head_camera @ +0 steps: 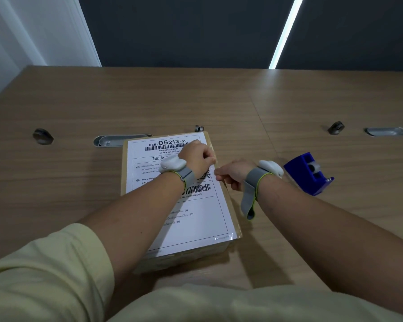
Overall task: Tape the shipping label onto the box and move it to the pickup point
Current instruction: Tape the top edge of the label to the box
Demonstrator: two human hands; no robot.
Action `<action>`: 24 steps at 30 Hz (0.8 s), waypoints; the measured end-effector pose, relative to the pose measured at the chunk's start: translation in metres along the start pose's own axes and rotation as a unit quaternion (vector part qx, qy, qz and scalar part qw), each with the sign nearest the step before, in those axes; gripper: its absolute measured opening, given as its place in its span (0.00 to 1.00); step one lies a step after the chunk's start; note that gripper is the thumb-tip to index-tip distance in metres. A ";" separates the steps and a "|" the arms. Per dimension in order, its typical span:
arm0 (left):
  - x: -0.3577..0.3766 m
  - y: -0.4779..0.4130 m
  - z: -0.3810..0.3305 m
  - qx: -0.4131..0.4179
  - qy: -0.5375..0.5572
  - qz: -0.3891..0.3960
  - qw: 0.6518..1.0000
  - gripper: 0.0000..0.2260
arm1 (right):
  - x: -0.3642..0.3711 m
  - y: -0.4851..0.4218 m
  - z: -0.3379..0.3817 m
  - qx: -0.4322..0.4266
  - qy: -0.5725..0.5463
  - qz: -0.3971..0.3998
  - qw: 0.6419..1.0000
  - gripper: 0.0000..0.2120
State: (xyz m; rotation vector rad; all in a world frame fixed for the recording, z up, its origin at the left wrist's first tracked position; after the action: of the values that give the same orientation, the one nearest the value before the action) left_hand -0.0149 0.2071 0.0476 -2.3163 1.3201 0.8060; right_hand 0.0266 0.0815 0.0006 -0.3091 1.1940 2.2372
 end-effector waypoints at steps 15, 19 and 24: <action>-0.002 -0.001 0.002 0.014 0.016 -0.017 1.000 0.10 | -0.007 0.012 0.015 0.013 0.118 -0.016 0.993 0.16; -0.002 -0.004 0.004 0.015 -0.002 -0.015 1.000 0.05 | -0.013 0.023 0.016 -0.013 0.236 -0.090 0.967 0.21; -0.002 -0.006 0.011 0.003 0.004 -0.026 1.000 0.05 | 0.002 0.025 -0.016 -0.053 0.011 -0.065 0.996 0.14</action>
State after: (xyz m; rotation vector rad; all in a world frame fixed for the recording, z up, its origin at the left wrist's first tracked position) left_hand -0.0144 0.2178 0.0405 -2.3417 1.2581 0.7746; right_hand 0.0090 0.0577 0.0077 -0.4415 1.0365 2.1921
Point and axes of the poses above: each hand's wrist, its own y-axis away from the middle knuckle, its own x-axis out of the palm, z = x × y, the point moved 9 cm from there along -y, towards the middle knuckle, and after that the axes turned 11 degrees about y, right-handed, at the moved point
